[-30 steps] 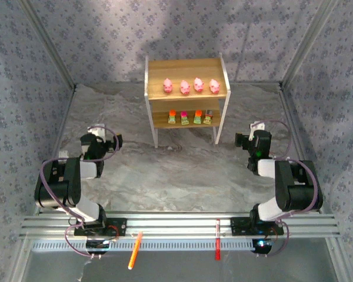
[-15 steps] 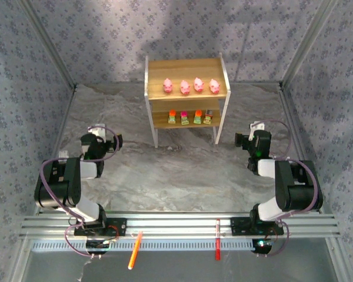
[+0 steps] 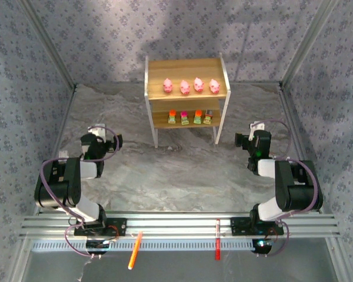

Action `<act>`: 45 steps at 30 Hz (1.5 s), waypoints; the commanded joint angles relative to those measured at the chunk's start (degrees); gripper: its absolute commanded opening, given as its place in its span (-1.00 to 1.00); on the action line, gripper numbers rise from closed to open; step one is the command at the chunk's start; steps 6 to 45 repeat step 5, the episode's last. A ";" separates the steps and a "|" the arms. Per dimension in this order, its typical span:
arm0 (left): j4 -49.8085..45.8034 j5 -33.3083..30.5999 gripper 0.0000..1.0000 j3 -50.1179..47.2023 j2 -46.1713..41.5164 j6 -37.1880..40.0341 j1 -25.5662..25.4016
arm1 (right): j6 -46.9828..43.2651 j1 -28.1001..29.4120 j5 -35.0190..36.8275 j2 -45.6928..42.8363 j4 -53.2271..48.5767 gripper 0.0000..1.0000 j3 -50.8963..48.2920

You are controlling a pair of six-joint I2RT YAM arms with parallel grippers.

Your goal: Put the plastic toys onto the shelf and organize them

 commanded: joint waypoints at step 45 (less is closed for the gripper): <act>0.81 0.16 0.99 1.25 0.36 0.66 -0.14 | 0.86 -0.21 -0.52 0.22 0.17 1.00 1.20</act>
